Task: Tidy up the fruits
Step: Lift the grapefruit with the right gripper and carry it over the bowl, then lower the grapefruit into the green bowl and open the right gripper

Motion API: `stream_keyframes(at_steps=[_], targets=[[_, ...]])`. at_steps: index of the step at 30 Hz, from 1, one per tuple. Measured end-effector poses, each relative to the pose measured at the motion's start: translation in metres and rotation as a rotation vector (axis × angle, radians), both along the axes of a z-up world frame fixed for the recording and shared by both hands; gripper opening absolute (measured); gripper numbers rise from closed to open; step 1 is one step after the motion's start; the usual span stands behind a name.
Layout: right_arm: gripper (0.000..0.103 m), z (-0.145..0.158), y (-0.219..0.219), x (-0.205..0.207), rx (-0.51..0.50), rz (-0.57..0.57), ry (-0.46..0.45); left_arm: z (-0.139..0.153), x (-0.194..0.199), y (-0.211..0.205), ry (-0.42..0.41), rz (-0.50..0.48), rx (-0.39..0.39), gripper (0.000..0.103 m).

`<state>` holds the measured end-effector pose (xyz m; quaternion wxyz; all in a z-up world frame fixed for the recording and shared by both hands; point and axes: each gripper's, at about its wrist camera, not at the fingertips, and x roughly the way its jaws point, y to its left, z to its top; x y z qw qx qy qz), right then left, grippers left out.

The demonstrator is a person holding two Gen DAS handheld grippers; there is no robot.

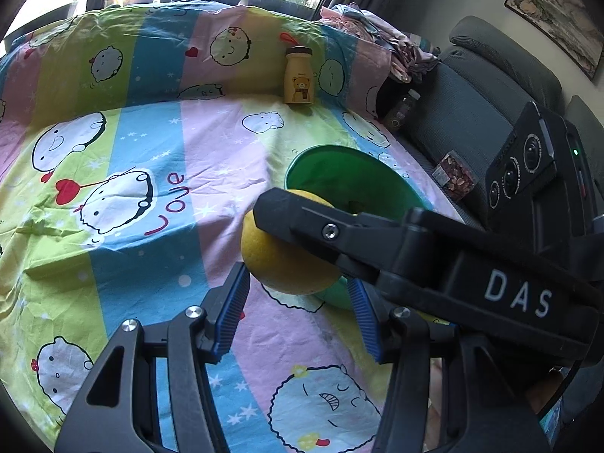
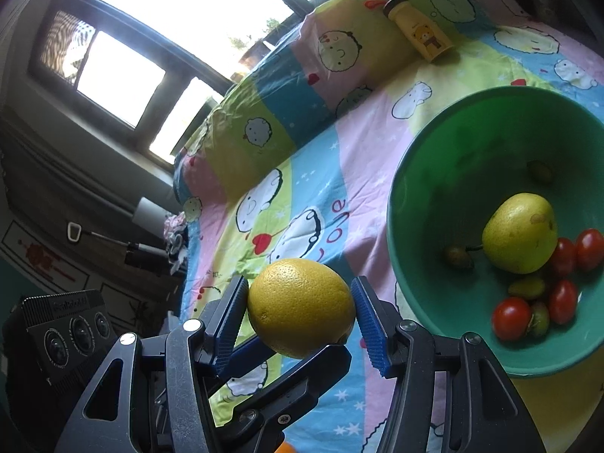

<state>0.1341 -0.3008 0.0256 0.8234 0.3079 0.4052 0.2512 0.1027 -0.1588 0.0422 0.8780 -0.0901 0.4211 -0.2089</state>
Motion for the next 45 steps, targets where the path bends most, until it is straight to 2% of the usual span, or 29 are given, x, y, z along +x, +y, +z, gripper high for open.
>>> stream_keyframes(at_steps=[13,25,45], targets=[[0.058,-0.001,-0.05,-0.002,0.028,-0.116,0.02,0.001,0.016,-0.045,0.004,-0.101,0.007,0.052],[0.058,-0.01,-0.082,-0.006,0.038,-0.206,0.071,-0.007,0.029,-0.077,0.045,-0.175,-0.007,0.052],[0.058,-0.028,-0.107,-0.003,0.027,-0.276,0.184,-0.03,0.04,-0.095,0.13,-0.205,-0.062,0.052]])
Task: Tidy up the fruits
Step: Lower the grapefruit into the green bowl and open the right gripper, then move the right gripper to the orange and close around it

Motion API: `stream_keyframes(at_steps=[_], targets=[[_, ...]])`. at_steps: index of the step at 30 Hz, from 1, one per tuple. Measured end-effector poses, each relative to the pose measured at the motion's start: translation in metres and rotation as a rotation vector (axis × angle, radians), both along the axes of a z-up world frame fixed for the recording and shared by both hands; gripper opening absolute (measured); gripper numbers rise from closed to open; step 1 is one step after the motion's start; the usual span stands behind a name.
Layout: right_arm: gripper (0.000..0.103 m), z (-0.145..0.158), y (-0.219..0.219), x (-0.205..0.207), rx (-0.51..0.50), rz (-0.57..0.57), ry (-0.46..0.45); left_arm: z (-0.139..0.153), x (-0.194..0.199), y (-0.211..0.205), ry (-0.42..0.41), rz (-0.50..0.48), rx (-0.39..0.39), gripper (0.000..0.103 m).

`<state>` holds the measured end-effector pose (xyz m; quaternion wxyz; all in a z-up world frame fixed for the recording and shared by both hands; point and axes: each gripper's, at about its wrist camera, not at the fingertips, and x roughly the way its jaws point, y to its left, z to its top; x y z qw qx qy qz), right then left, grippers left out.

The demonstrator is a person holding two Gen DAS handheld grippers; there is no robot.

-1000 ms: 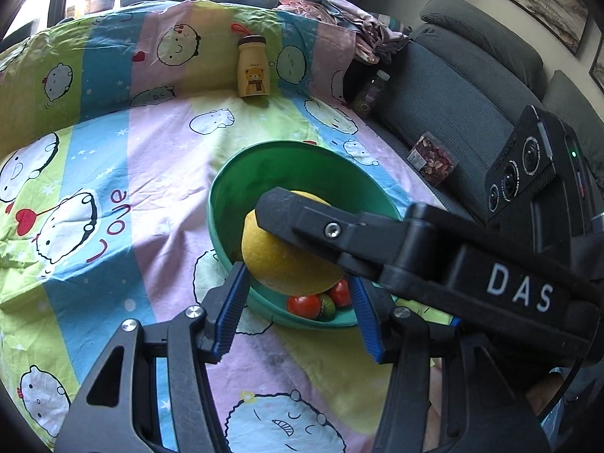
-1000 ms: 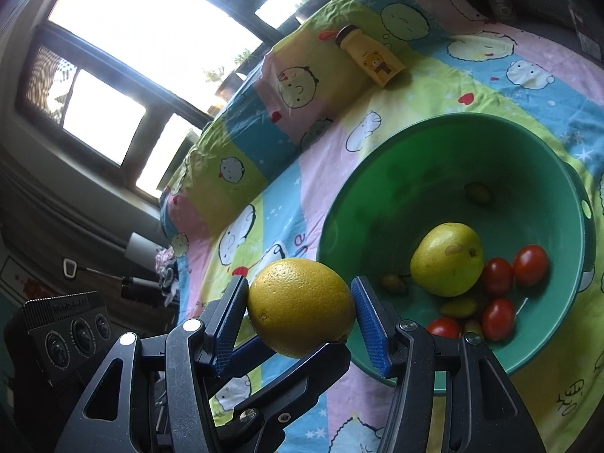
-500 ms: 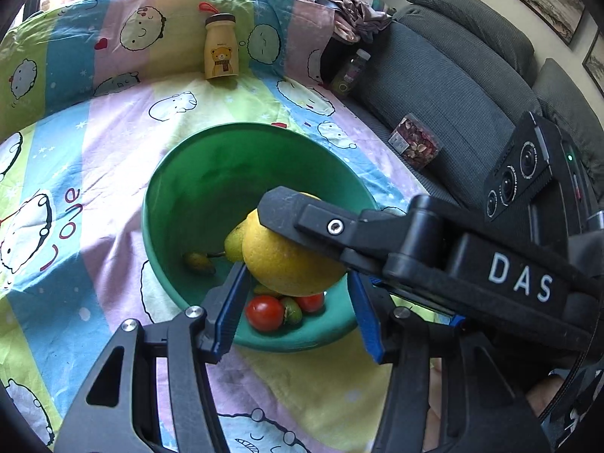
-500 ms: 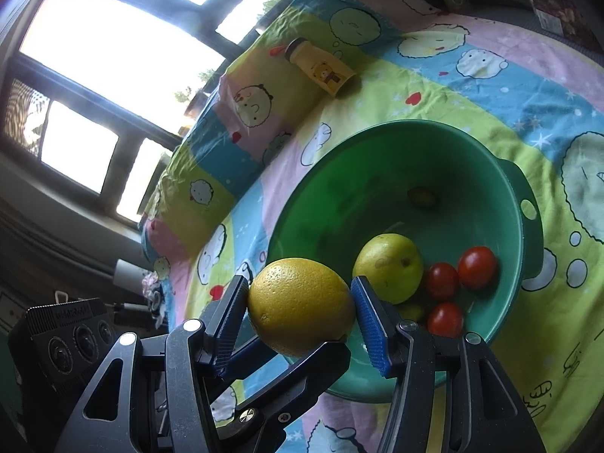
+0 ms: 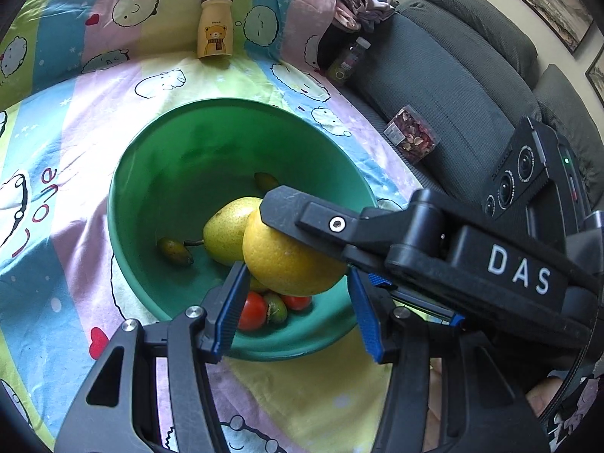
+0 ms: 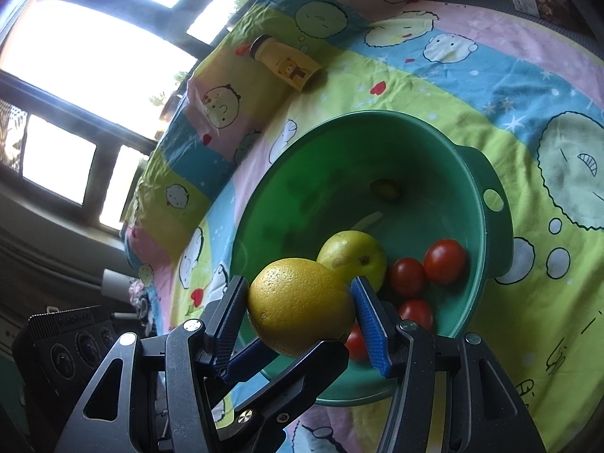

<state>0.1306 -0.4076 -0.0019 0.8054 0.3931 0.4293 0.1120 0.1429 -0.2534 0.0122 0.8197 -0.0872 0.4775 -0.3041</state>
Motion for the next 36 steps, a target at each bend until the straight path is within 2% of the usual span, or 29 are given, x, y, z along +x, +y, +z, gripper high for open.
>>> stream_keyframes(at_steps=[12,16,18,21,24,32,36], targets=[[0.058,-0.002,-0.002,0.0,-0.017,-0.011,0.018,-0.003,0.002,0.0,0.014,-0.004,-0.012,0.053],[0.058,0.0,0.0,0.0,-0.055,-0.03,0.027,0.003,-0.003,0.0,-0.047,0.026,0.04,0.053],[0.058,0.001,0.0,-0.001,-0.063,-0.039,0.016,0.006,-0.004,0.001,-0.067,0.029,0.037,0.053],[0.058,0.002,-0.001,-0.001,-0.028,-0.024,-0.005,0.006,-0.003,0.005,-0.05,0.027,0.02,0.053],[0.058,0.003,-0.001,-0.001,-0.055,-0.034,-0.001,0.011,-0.007,0.009,-0.075,0.04,0.017,0.055],[0.058,0.009,0.005,-0.005,-0.077,-0.027,-0.029,0.026,-0.024,0.042,-0.092,0.104,-0.011,0.059],[0.058,0.018,0.016,-0.011,-0.102,-0.002,-0.067,0.033,-0.041,0.074,-0.106,0.171,-0.007,0.069]])
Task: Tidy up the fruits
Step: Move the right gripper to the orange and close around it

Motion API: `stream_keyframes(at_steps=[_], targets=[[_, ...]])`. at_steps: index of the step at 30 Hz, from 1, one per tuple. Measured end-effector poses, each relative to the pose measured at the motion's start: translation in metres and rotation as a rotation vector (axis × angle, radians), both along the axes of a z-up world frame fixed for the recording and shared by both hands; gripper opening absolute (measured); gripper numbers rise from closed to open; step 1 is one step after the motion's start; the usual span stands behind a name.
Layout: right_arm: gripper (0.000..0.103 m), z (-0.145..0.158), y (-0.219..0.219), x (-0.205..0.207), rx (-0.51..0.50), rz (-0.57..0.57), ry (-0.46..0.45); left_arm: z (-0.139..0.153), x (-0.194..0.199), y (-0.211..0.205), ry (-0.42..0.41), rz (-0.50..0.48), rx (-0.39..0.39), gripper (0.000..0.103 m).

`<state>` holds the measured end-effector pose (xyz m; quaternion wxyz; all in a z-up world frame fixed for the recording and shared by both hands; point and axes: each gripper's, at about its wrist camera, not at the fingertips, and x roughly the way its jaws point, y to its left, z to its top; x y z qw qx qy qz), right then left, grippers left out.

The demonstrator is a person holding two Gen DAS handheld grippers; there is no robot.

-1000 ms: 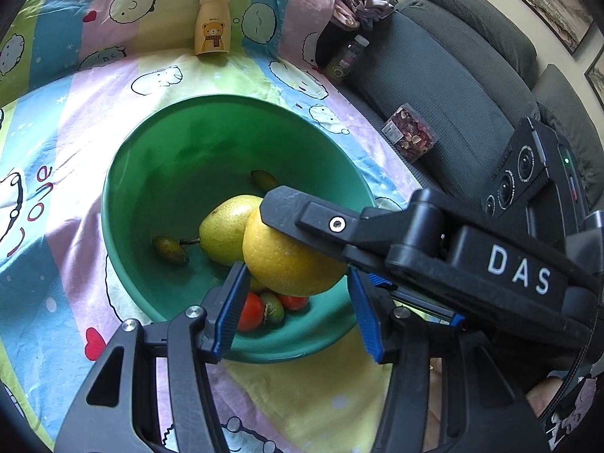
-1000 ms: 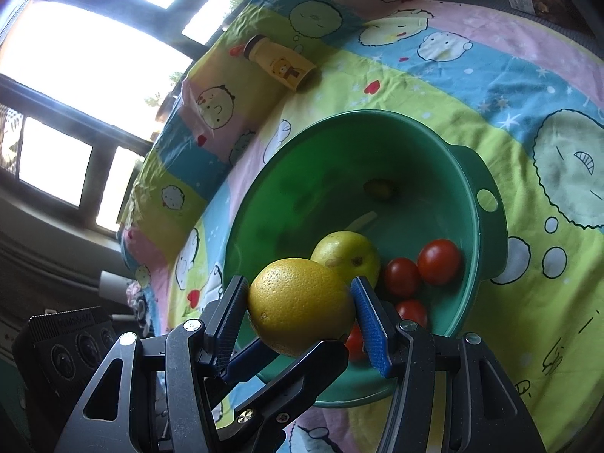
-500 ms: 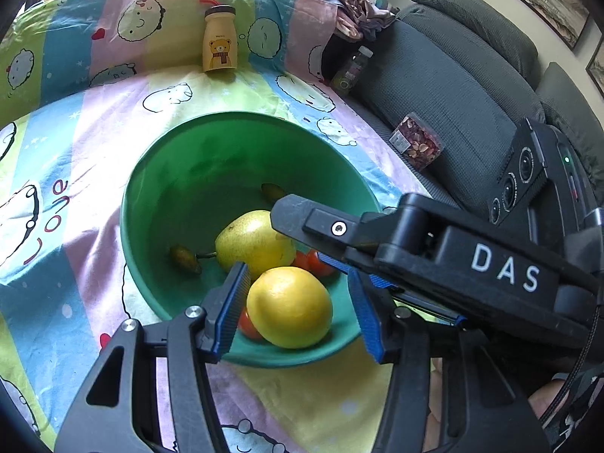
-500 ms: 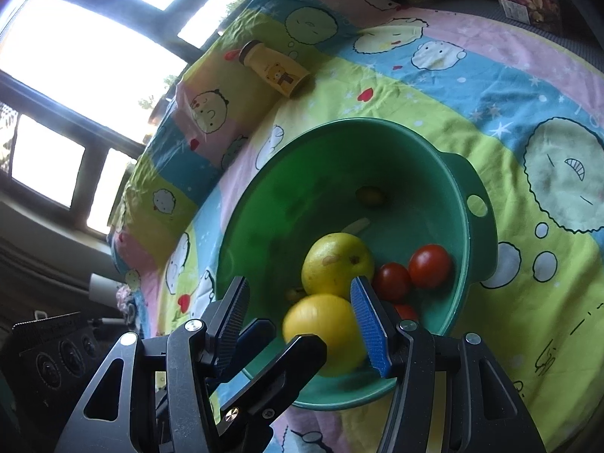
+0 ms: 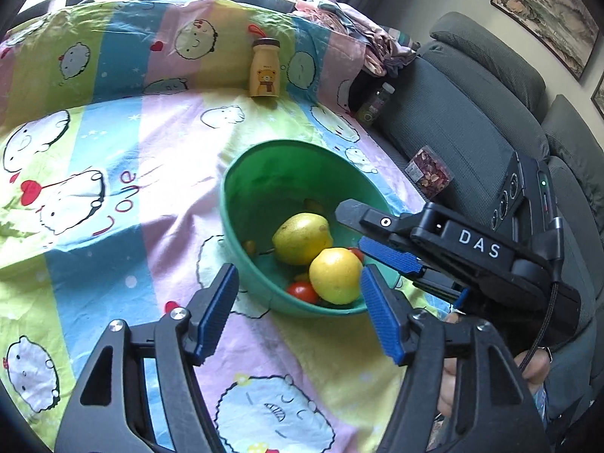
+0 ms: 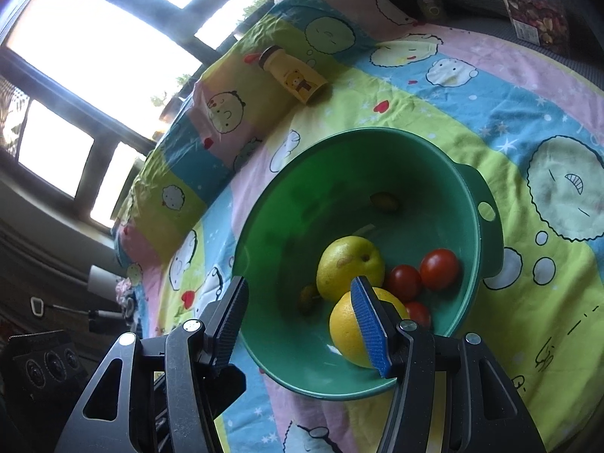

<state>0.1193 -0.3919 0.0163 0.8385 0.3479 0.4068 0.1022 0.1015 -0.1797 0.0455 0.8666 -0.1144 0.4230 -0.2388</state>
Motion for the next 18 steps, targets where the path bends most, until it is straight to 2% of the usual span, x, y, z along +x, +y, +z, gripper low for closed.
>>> stream_keyframes(at_steps=[5,11,18], targets=[[0.058,0.011,0.025,-0.013,-0.068,0.06,-0.035,0.003,-0.03,0.052,0.005,0.129,0.002,0.073],[0.058,0.023,0.074,-0.026,-0.143,0.201,-0.076,-0.005,-0.075,0.114,0.033,0.331,0.002,0.074],[0.058,0.029,0.129,-0.044,-0.205,0.342,-0.103,-0.019,-0.114,0.143,0.076,0.419,0.014,0.076]])
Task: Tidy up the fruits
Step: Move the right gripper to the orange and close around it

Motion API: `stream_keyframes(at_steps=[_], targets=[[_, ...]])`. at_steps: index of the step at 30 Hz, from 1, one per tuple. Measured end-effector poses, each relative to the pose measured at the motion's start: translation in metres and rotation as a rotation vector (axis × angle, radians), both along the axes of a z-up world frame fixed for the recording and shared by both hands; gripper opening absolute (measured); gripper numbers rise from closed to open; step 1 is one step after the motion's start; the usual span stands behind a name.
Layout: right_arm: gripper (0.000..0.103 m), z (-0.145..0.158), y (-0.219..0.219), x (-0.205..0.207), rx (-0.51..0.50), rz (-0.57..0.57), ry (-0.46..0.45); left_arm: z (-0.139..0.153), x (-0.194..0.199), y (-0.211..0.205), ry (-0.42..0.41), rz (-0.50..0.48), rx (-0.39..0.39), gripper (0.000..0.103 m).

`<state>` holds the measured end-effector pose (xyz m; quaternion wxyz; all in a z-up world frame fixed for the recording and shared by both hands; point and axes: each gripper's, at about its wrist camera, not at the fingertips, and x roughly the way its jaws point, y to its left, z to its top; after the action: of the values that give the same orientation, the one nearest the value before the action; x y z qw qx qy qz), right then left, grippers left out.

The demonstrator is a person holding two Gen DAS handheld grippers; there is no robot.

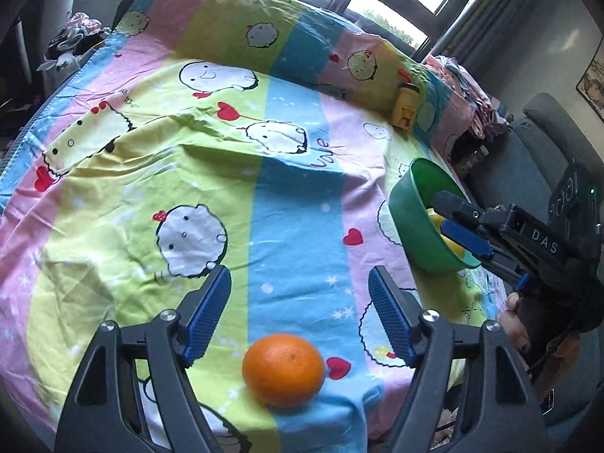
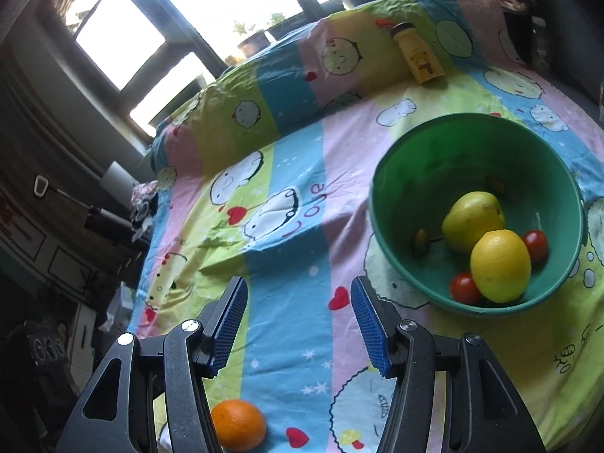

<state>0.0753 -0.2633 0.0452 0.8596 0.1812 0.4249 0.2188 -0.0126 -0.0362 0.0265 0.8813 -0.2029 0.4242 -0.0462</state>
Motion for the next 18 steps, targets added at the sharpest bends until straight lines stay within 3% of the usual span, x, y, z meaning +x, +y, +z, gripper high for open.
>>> stream_keyframes(at_steps=[6,11,18], targets=[[0.058,-0.002,0.033,-0.016,-0.016,0.125,0.011,-0.018,-0.023,0.005,0.059,-0.002,-0.002,0.076],[0.071,-0.01,0.054,-0.032,-0.026,0.236,0.04,-0.028,-0.034,0.007,0.087,0.004,-0.021,0.076],[0.071,-0.044,0.081,-0.048,-0.068,0.387,0.157,-0.044,-0.039,0.001,0.128,-0.017,-0.045,0.076]])
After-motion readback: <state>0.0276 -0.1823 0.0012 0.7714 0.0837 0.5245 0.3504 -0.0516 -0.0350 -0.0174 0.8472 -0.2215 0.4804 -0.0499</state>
